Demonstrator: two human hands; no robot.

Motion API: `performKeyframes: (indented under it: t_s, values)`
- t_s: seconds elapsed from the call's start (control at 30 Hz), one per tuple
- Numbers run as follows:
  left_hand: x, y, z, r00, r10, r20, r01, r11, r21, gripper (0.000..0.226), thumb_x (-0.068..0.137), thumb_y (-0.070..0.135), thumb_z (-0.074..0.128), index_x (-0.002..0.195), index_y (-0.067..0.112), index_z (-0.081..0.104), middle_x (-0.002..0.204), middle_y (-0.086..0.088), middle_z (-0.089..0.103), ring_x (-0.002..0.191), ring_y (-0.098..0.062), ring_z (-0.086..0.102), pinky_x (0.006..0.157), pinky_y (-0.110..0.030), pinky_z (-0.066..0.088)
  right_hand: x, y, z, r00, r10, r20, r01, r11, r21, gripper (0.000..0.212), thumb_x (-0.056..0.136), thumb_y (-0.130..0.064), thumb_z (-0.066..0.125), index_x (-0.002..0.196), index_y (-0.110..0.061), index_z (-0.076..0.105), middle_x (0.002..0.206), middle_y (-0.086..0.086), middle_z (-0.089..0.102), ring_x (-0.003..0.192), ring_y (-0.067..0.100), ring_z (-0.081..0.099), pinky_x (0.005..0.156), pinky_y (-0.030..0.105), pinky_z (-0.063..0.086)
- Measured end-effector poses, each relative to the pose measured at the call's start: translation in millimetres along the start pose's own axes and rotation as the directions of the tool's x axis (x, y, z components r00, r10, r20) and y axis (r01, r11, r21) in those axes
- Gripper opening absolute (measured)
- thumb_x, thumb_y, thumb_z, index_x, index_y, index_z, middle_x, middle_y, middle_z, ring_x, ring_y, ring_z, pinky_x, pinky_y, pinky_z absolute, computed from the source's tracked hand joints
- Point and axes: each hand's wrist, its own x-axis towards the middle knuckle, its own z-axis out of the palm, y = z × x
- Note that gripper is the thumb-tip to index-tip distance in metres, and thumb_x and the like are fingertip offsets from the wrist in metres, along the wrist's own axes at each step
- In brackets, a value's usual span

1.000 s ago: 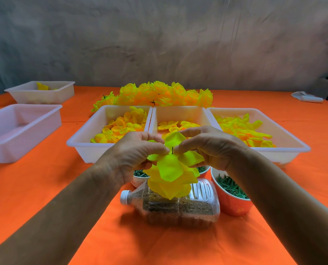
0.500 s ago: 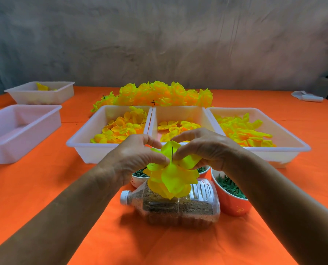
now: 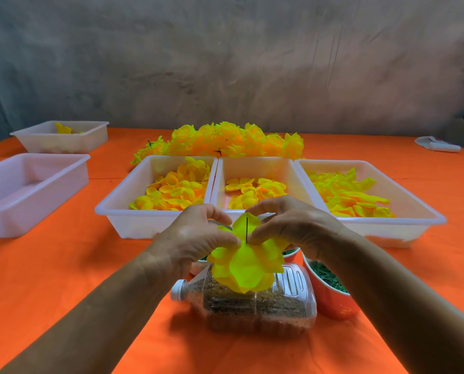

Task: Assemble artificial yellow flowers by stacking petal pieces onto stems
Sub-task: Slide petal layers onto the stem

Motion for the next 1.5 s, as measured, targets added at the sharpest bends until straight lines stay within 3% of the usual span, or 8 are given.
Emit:
performKeyframes:
  t_s: [0.17,0.3,0.6,0.8,0.97,1.27,1.37,1.5]
  values:
    - [-4,-4,2,0.999,0.039,0.016,-0.039,0.999,0.024,0.035,0.066,0.002,0.08,0.094,0.014,0.063,0.084,0.002,0.063,0.073,-0.008,0.055,0.053,-0.012,0.041,-3,7,2,0.999,-0.034,0.001,0.034,0.998,0.046,0.042,0.073,0.01,0.071,0.101,-0.019,0.06,0.067,-0.004,0.058,0.044,0.002,0.058,0.038,0.01,0.042]
    - [-3,-10,4,0.997,0.071,0.008,-0.072,0.994,0.08,0.037,0.065,0.003,0.081,0.094,0.016,0.063,0.088,-0.008,0.061,0.082,-0.015,0.057,0.07,-0.026,0.049,-2,14,6,0.998,-0.061,-0.019,0.061,0.998,0.006,0.049,0.071,0.008,0.074,0.115,-0.009,0.059,0.077,0.004,0.06,0.06,0.012,0.057,0.041,0.012,0.041]
    - [-3,-17,1,0.979,0.2,-0.028,-0.188,0.955,0.229,0.039,0.063,0.008,0.084,0.089,0.022,0.06,0.068,0.001,0.05,0.061,-0.014,0.046,0.065,-0.03,0.044,-3,35,12,0.987,-0.039,-0.157,0.065,0.984,0.167,0.054,0.066,0.0,0.08,0.113,-0.016,0.06,0.082,0.004,0.057,0.054,0.005,0.06,0.039,0.013,0.04]
    - [-22,-14,6,0.866,0.481,-0.137,-0.435,0.859,0.27,0.023,0.07,0.017,0.08,0.077,0.035,0.068,0.089,0.013,0.059,0.086,-0.002,0.056,0.079,-0.014,0.042,-18,49,21,0.857,-0.375,-0.354,0.401,0.916,0.0,0.024,0.067,-0.016,0.082,0.082,-0.031,0.071,0.099,-0.008,0.065,0.095,0.002,0.06,0.079,0.025,0.051]
    - [-27,-19,16,0.82,0.557,-0.132,-0.463,0.782,0.417,0.017,0.066,0.035,0.081,0.077,0.022,0.077,0.088,0.008,0.063,0.097,-0.012,0.054,0.091,-0.04,0.04,-29,52,23,0.876,-0.387,-0.287,0.394,0.918,-0.034,0.026,0.056,-0.05,0.075,0.074,-0.032,0.077,0.113,-0.015,0.063,0.112,0.001,0.056,0.09,0.036,0.051]
    - [-17,-45,22,0.7,0.696,-0.162,-0.588,0.69,0.422,0.019,0.064,0.042,0.075,0.071,0.024,0.076,0.081,0.016,0.066,0.087,-0.005,0.055,0.08,-0.042,0.043,-18,78,40,0.795,-0.452,-0.406,0.492,0.871,-0.006,0.016,0.063,-0.034,0.076,0.078,-0.03,0.078,0.113,-0.008,0.067,0.117,0.012,0.054,0.096,0.047,0.045]
    - [-14,-50,24,0.715,0.668,-0.205,-0.598,0.737,0.316,0.014,0.063,0.031,0.077,0.072,0.021,0.076,0.079,0.015,0.067,0.083,-0.01,0.059,0.079,-0.053,0.047,-15,81,43,0.773,-0.471,-0.425,0.519,0.855,-0.004,0.013,0.065,-0.03,0.076,0.077,-0.033,0.077,0.112,-0.008,0.068,0.117,0.012,0.053,0.096,0.047,0.045]
    - [-16,-45,22,0.757,0.622,-0.201,-0.577,0.781,0.241,0.011,0.063,0.032,0.076,0.07,0.024,0.075,0.076,0.014,0.067,0.084,-0.002,0.058,0.082,-0.043,0.049,-18,78,39,0.805,-0.456,-0.379,0.474,0.879,-0.052,0.015,0.07,-0.027,0.077,0.083,-0.034,0.076,0.12,-0.005,0.063,0.122,0.01,0.048,0.102,0.032,0.041]
